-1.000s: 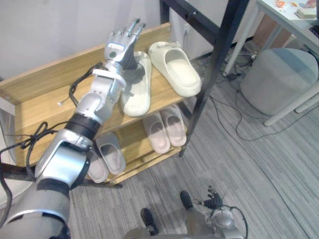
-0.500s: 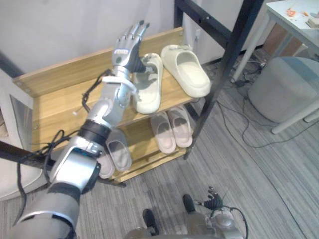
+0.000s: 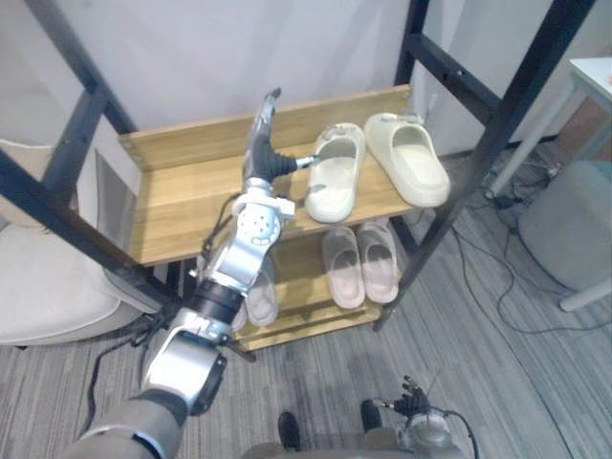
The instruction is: Organize the slippers on the shoe rack
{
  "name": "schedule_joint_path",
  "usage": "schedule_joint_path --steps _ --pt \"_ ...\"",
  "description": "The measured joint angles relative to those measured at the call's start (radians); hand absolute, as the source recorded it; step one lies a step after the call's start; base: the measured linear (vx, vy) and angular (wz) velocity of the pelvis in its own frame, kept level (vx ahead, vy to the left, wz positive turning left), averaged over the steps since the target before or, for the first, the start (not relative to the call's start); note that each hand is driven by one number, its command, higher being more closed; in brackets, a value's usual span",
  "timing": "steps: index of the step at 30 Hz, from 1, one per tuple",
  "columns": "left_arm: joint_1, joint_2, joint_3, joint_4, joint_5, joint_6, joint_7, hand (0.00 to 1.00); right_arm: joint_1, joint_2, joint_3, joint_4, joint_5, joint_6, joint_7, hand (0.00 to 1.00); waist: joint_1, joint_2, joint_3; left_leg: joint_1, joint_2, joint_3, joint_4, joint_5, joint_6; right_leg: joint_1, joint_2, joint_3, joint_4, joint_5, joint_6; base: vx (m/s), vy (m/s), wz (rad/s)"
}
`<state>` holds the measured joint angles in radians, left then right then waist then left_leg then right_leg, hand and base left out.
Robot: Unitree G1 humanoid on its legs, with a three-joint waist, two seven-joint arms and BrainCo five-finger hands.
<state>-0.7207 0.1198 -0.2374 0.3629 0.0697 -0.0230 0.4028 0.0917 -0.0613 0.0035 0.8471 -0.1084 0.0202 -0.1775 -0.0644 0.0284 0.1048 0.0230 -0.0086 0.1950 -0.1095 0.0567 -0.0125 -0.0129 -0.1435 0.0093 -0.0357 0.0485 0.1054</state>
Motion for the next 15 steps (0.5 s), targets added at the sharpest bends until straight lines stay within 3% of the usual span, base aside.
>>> schedule_joint_path --steps 4,15 --pt "0.045 -0.021 -0.009 0.0 -0.074 -0.014 -0.021 0.0 0.005 0.003 0.002 0.003 0.001 0.008 0.0 0.0 0.01 -0.006 -0.012 0.018 0.002 -0.002 -0.001 -0.001 -0.001 0.023 0.002 -0.013 -0.003 -0.012 -0.013 -0.03 -0.015 0.07" --pt "0.108 -0.092 -0.098 0.062 -0.092 -0.014 -0.061 0.0 0.008 0.023 0.002 0.008 0.01 0.008 -0.001 0.0 0.018 -0.043 -0.033 0.037 0.021 -0.012 -0.001 -0.012 -0.022 0.07 0.016 -0.054 -0.041 -0.008 -0.02 0.01 -0.019 0.03"
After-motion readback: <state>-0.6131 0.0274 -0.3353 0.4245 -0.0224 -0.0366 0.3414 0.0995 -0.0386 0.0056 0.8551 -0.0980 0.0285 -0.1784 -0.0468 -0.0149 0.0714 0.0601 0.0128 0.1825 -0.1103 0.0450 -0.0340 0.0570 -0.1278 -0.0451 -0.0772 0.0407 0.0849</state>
